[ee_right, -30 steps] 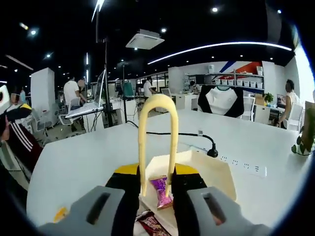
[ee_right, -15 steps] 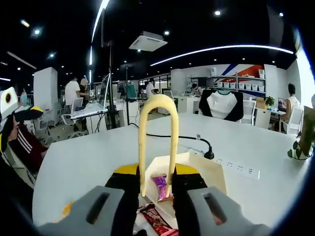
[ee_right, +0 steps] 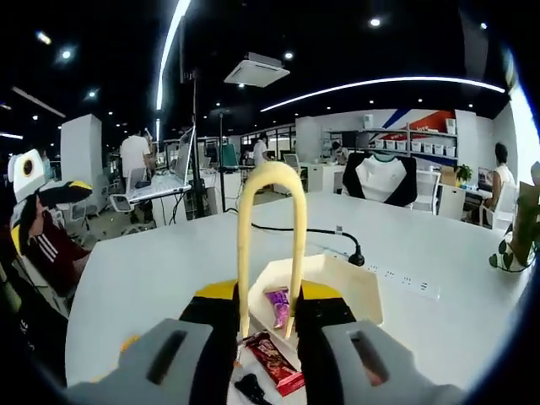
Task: Place the target food into the container with the food tongs after gripping and lifting it, then release it inside without dropping or visibly crushing the food.
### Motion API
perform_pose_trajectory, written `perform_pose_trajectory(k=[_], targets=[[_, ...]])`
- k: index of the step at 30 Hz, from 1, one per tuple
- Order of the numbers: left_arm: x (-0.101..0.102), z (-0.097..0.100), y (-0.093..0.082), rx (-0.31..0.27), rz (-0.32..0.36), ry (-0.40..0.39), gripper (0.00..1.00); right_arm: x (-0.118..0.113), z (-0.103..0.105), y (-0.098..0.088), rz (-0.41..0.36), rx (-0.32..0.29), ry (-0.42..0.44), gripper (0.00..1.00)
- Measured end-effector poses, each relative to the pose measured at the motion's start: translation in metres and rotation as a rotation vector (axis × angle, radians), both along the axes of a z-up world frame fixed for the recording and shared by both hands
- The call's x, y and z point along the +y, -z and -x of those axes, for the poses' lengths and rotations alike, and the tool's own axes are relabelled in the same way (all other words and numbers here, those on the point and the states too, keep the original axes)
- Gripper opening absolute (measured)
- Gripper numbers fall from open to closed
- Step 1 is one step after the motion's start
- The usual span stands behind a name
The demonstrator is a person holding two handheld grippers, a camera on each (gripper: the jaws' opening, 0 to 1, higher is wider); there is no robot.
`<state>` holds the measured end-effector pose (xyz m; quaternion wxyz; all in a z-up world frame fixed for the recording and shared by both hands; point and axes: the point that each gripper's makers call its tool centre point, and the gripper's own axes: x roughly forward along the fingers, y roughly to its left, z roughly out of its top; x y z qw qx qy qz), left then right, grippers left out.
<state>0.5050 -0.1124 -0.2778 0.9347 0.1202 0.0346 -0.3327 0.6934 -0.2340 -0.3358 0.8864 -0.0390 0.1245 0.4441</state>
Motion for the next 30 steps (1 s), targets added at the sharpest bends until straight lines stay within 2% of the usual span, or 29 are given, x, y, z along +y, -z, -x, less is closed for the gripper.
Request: perform_pose_trajectory(k=[7,17,30], targets=[[-0.004,0.003,0.001,-0.002,-0.014,0.012,0.96,-0.007,0.009,0.002,0.014,-0.013,0.003,0.21],[-0.008,0.005,0.000,0.001,-0.006,0.023,0.96,-0.017,0.028,0.025,0.061,0.013,-0.016,0.22],[-0.004,0.005,0.000,0.003,-0.009,0.013,0.95,-0.020,0.035,0.045,0.092,0.041,-0.022,0.22]])
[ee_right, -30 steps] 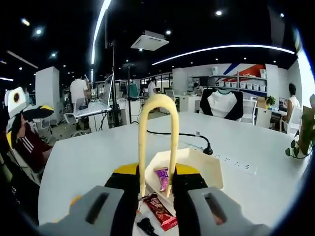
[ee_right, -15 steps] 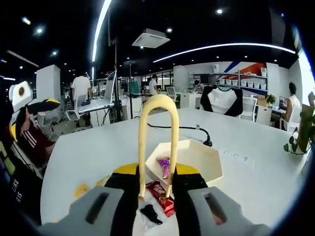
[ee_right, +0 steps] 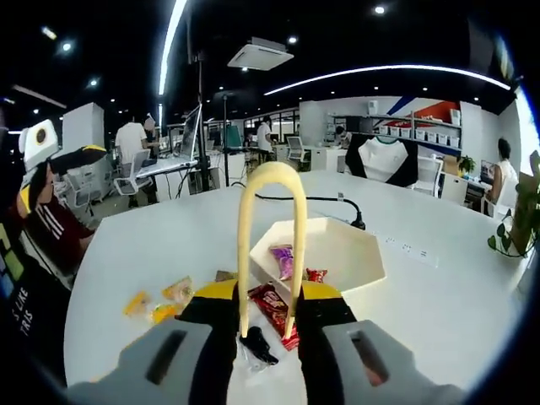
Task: Place the target food into the container with the food tongs after gripping and lifting it, then release it inside without dropping or visibly crushing the food.
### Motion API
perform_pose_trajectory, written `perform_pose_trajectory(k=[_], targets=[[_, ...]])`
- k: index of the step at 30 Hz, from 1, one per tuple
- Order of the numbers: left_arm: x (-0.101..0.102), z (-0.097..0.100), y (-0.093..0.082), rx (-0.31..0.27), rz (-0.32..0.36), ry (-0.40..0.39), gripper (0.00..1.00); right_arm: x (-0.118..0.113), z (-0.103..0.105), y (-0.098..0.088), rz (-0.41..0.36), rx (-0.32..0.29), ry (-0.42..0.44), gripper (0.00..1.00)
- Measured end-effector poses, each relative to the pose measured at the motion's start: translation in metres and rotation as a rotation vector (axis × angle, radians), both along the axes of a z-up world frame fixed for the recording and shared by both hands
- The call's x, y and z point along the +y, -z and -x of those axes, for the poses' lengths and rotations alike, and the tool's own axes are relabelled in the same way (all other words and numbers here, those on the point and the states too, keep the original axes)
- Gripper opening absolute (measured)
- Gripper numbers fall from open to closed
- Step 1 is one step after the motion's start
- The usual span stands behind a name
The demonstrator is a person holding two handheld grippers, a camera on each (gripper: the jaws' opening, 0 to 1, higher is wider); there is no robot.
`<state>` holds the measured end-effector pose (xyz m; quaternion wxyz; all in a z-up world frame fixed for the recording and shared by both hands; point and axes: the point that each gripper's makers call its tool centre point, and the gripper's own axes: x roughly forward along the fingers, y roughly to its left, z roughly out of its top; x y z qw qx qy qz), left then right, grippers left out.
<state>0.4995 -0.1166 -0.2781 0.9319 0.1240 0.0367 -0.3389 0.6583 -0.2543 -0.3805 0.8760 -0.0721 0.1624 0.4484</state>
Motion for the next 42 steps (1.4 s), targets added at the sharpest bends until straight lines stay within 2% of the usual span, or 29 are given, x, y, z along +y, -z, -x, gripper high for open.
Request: perform_pose_trajectory(k=[8,12,33,36,39,40,42], targets=[[0.001,0.000,0.000,-0.001,0.001,-0.005,0.95,0.001,0.006,0.013,0.007,0.005,-0.026,0.23],[0.001,-0.001,0.002,0.005,0.003,-0.007,0.95,0.000,0.003,0.019,0.014,0.003,-0.027,0.24],[0.007,-0.004,0.005,0.014,0.004,-0.022,0.93,0.003,0.003,0.036,0.022,0.006,-0.086,0.24],[0.008,-0.004,0.006,0.017,0.004,-0.026,0.93,0.005,0.003,0.036,0.015,0.009,-0.088,0.23],[0.008,-0.004,0.006,0.018,0.003,-0.026,0.93,0.007,0.005,0.037,0.028,0.016,-0.085,0.18],[0.008,-0.004,0.006,0.017,0.003,-0.026,0.93,0.008,0.005,0.037,0.060,-0.030,-0.093,0.17],[0.007,-0.004,0.006,0.017,0.004,-0.025,0.93,0.011,0.007,0.036,0.059,-0.012,-0.083,0.15]])
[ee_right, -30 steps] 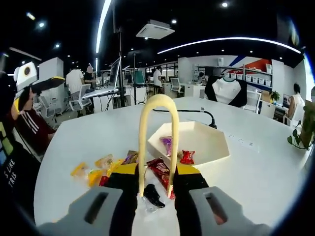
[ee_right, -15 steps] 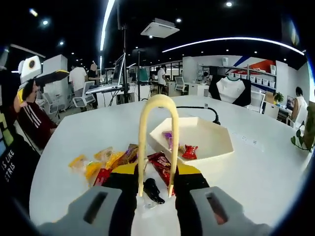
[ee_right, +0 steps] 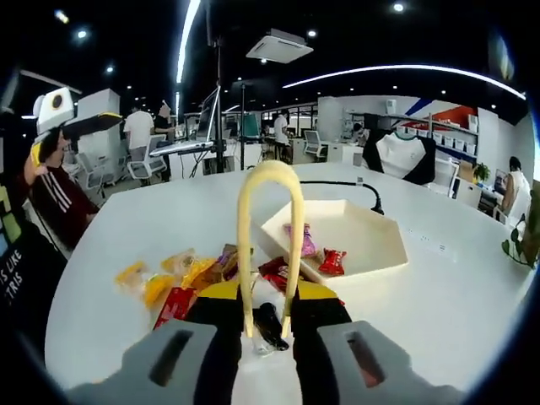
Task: Place the target food into the container with the food tongs after gripping and lifting it, then release it inside without dropping or visibly crushing the food.
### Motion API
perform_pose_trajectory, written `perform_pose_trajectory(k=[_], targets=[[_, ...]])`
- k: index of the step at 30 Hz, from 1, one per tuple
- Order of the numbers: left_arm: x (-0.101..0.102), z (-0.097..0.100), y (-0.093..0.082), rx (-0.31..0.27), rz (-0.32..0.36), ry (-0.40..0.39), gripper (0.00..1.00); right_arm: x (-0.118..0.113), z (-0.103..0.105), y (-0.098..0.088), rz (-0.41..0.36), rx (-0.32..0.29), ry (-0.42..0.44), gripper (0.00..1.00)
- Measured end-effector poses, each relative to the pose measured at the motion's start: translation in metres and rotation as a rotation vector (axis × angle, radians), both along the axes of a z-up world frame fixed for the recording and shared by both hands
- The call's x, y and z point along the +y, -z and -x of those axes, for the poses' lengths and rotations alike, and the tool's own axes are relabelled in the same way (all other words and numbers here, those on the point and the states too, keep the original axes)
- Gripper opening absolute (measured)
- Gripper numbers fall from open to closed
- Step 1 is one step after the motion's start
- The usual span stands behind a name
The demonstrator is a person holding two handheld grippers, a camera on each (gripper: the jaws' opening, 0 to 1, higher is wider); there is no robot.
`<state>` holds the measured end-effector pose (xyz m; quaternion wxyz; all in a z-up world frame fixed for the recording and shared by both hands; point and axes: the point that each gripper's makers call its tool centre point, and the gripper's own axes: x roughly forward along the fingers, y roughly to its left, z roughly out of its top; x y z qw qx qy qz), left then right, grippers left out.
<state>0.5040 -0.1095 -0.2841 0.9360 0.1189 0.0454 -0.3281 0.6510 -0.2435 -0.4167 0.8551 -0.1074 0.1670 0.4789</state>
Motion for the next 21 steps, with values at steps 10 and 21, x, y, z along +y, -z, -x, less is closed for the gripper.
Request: perform_pose_trajectory(k=[10,21], targets=[[0.003,0.000,0.000,0.001,-0.003,-0.005,0.93,0.000,0.003,-0.002,-0.038,0.062,0.024,0.12],[0.003,-0.002,-0.002,-0.003,0.001,-0.008,0.93,0.002,0.010,-0.021,-0.020,0.001,-0.012,0.12]])
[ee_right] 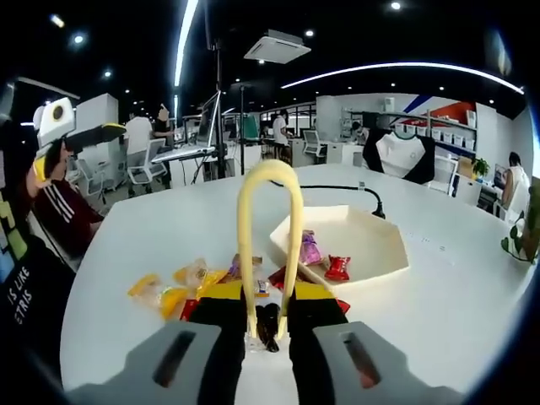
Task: Place the target food into the container with the food tongs after gripping and lifting it, then release it inside without dropping or visibly crushing the food.
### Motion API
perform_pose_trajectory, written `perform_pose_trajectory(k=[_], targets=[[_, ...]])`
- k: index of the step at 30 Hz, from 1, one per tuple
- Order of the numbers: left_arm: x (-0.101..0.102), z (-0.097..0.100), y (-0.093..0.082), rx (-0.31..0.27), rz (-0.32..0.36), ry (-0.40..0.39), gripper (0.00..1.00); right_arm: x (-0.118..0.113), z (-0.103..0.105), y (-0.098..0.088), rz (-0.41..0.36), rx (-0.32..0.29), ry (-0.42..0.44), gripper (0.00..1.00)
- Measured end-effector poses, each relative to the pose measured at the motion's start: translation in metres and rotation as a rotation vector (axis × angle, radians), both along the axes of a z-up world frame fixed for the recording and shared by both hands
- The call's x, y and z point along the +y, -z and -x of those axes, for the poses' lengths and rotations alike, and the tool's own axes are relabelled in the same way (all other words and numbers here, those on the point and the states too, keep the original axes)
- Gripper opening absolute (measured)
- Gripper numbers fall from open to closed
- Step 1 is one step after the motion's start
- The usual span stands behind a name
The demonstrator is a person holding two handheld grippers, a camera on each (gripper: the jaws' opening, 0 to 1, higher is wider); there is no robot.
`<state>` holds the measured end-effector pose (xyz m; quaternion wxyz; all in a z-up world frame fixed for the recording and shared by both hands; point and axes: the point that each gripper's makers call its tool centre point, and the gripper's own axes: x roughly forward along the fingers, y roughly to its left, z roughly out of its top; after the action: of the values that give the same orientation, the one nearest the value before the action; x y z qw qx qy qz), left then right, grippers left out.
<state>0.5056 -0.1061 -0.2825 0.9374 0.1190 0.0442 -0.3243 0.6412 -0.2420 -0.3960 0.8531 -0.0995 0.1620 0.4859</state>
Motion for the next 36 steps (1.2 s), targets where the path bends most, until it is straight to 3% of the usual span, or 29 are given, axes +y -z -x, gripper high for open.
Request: perform_pose_trajectory(k=[11,19,21,23,26,36], targets=[[0.001,-0.001,0.000,0.001,0.001,-0.004,0.93,-0.002,-0.007,-0.037,-0.055,-0.077,0.023,0.13],[0.001,-0.002,0.000,-0.001,0.001,-0.003,0.92,0.001,-0.033,-0.064,-0.109,-0.127,0.066,0.13],[0.001,-0.001,-0.001,-0.001,0.004,-0.002,0.92,0.001,-0.041,-0.068,-0.070,-0.174,0.063,0.13],[0.001,-0.001,0.000,-0.001,0.006,-0.001,0.92,0.003,-0.052,-0.075,-0.141,-0.146,0.080,0.13],[0.001,0.000,0.002,0.003,0.004,0.001,0.92,0.002,-0.070,-0.074,-0.105,-0.167,0.102,0.13],[0.008,-0.001,-0.003,-0.008,-0.004,-0.017,0.92,0.002,-0.119,-0.059,-0.051,-0.140,0.154,0.14]])
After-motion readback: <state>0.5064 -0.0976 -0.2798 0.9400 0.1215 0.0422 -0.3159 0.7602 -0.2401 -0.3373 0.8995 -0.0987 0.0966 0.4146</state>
